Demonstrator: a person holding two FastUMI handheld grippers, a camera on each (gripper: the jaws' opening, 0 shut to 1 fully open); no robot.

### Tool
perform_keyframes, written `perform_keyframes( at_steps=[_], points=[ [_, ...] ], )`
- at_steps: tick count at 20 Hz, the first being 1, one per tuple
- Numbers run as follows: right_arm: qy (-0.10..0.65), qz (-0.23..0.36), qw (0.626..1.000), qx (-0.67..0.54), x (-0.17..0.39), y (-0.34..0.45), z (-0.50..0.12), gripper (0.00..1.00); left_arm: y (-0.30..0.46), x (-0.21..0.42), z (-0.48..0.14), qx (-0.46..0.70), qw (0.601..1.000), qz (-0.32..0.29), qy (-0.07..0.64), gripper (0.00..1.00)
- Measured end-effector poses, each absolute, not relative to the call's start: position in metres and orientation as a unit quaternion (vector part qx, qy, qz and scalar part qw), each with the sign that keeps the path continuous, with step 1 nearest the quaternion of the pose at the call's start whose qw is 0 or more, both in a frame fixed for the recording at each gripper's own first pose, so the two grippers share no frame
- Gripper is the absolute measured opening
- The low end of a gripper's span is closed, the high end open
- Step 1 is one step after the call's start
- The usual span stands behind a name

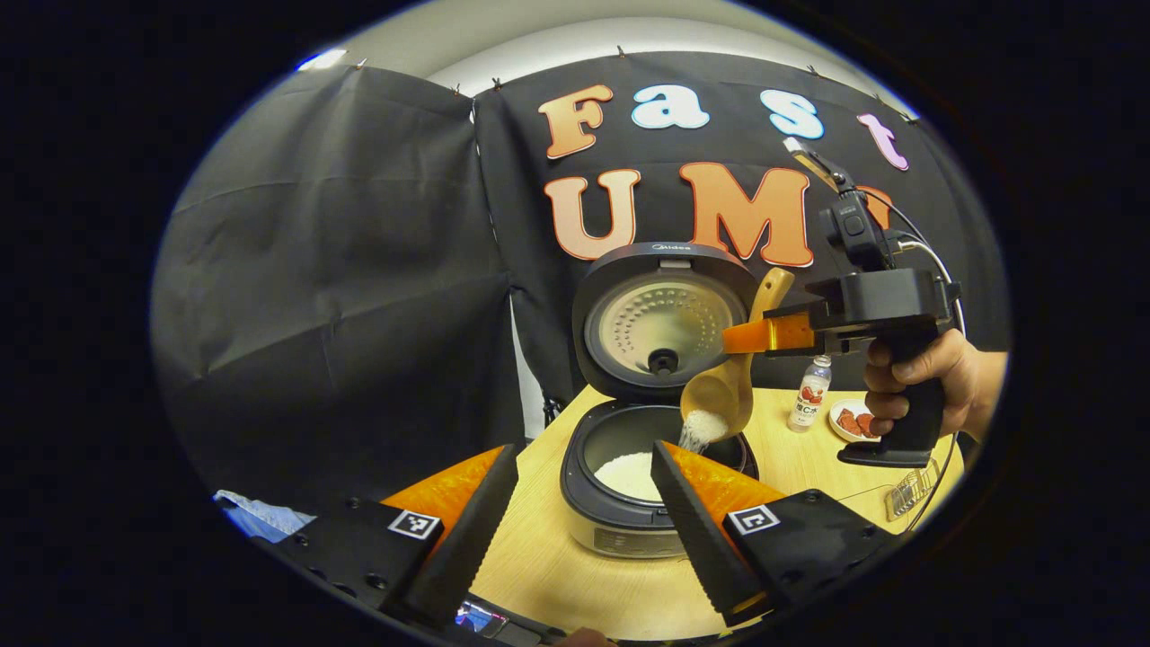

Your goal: Close the left gripper, press the button to open the rice cooker; take a wooden spoon from the chopstick holder with the right hand, scoop a spoonful of rice and pour it into the rice cooker, then put the wooden spoon back into the chopstick holder.

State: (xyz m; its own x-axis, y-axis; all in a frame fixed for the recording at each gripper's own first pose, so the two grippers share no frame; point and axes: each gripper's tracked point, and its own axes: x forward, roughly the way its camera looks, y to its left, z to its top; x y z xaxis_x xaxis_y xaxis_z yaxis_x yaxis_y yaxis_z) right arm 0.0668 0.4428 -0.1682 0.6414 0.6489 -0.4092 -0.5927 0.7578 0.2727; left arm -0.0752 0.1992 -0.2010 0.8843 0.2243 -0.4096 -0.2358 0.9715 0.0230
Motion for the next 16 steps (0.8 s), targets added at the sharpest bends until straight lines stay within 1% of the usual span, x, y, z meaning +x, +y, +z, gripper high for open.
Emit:
perform_keyframes(
  at_steps=[1, 2, 3, 4, 5, 14, 15, 16],
  points=[
    [0.246, 0.345, 0.904, 0.052, 0.067, 0.444, -0.168, 0.11, 0.197, -0.075, -0.202, -0.012, 0.971, 0.116, 0.21, 1.0],
    [0.243, 0.347, 0.904, 0.049, 0.065, 0.446, -0.167, 0.11, 0.197, -0.075, -0.204, -0.012, 0.971, 0.115, 0.212, 1.0],
    [0.241, 0.35, 0.904, 0.047, 0.064, 0.448, -0.165, 0.11, 0.195, -0.075, -0.206, -0.014, 0.97, 0.113, 0.215, 0.94],
    [0.239, 0.353, 0.904, 0.043, 0.063, 0.449, -0.164, 0.11, 0.195, -0.076, -0.207, -0.014, 0.97, 0.113, 0.216, 1.0],
    [0.235, 0.357, 0.903, 0.037, 0.062, 0.451, -0.162, 0.11, 0.195, -0.077, -0.206, -0.014, 0.97, 0.114, 0.215, 0.94],
    [0.182, 0.395, 0.899, -0.05, 0.05, 0.466, -0.152, 0.11, 0.199, -0.082, -0.205, -0.01, 0.969, 0.121, 0.214, 0.94],
    [0.174, 0.398, 0.898, -0.062, 0.05, 0.468, -0.151, 0.11, 0.198, -0.082, -0.204, -0.009, 0.969, 0.121, 0.213, 1.0],
    [0.166, 0.399, 0.899, -0.072, 0.049, 0.468, -0.15, 0.11, 0.199, -0.082, -0.205, -0.009, 0.969, 0.121, 0.213, 0.94]
  ],
)
